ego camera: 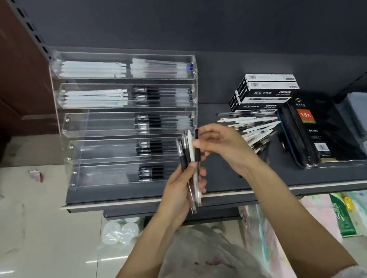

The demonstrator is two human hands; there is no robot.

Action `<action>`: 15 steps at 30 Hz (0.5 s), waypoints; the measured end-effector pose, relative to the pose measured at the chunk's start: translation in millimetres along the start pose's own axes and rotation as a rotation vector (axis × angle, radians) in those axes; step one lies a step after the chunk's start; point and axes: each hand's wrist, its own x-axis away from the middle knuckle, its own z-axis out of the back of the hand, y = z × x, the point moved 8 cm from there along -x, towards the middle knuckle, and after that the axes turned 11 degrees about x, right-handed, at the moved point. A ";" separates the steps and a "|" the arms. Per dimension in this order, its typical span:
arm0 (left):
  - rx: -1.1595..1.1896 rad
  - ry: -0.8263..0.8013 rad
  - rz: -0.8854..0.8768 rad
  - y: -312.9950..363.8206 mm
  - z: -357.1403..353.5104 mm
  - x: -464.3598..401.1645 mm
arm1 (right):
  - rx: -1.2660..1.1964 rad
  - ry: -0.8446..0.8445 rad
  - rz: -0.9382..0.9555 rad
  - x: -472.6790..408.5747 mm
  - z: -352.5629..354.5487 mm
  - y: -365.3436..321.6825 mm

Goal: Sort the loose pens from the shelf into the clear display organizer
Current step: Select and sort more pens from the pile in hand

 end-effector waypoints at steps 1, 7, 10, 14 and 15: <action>0.007 -0.003 0.012 3.4 4.5 1.7 | 0.008 0.010 0.006 -0.2 -6.8 -1.1; -0.056 -0.058 0.018 23.8 16.3 15.1 | 0.113 0.000 0.044 3.1 -40.2 -12.5; -0.121 -0.103 0.024 22.8 14.1 22.1 | 0.050 -0.025 0.027 7.0 -48.5 -14.3; -0.180 -0.017 -0.036 21.9 18.2 29.0 | 0.043 -0.038 0.008 9.8 -51.9 -12.4; -0.172 0.025 -0.052 22.8 20.7 31.9 | 0.054 -0.045 0.006 10.6 -53.2 -11.7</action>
